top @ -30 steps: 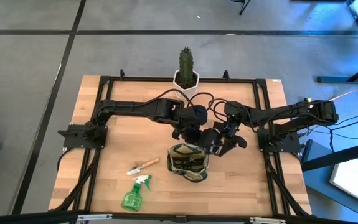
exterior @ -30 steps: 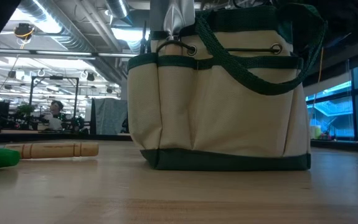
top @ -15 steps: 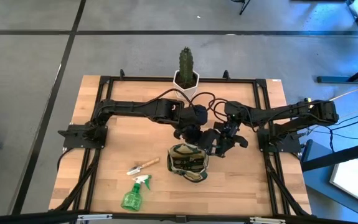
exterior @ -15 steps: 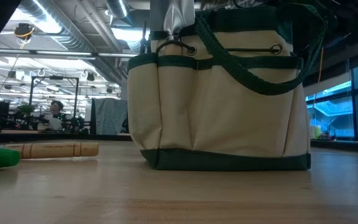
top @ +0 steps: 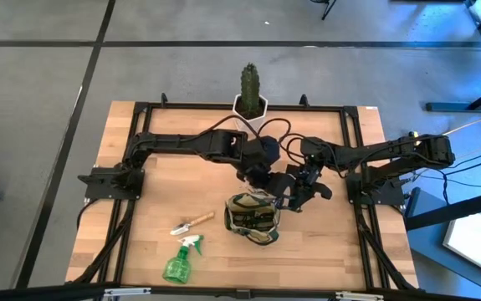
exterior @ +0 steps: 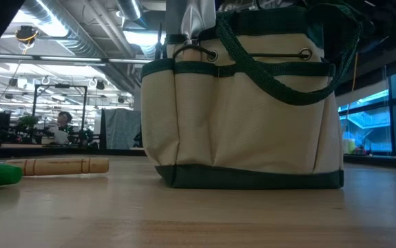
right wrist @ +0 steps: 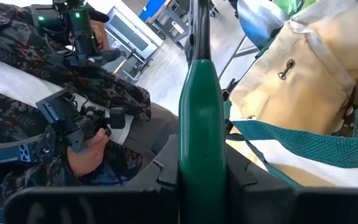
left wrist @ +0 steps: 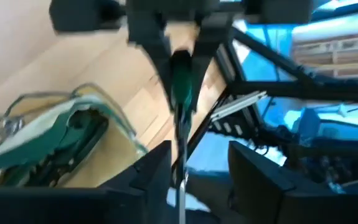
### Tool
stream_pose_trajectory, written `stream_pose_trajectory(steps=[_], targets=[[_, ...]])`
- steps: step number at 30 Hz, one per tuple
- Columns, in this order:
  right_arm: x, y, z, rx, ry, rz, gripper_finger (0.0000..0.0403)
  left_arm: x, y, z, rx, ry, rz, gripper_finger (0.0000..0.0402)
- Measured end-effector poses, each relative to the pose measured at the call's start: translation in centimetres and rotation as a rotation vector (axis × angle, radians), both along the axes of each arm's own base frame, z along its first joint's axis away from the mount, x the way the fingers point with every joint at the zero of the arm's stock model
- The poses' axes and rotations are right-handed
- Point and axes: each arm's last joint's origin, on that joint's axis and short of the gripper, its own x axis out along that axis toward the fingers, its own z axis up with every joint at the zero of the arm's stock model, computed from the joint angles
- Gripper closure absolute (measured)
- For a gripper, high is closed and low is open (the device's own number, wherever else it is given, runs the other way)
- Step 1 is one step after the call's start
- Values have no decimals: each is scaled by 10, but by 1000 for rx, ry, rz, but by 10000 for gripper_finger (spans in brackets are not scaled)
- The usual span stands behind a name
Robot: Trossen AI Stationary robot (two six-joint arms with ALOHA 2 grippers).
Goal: Pick & Place Garden tools in Gardening bag
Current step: Put the green fruit pruner into the green gardening bag
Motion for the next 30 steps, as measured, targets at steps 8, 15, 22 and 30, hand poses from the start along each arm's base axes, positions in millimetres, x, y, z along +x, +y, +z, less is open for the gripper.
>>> stream_pose_trajectory(steps=[8,15,22,30], targets=[[0,0,0,0,-1,3,351,-5,-1,-5,9,63,-25,173],[0,0,0,-9,-1,-19,351,-5,-2,-4,18,54,-36,151],[1,-1,0,-19,-1,-45,351,-4,-4,-6,22,53,-48,151],[1,-1,0,-18,-9,-41,351,6,-17,-22,33,70,-95,151]])
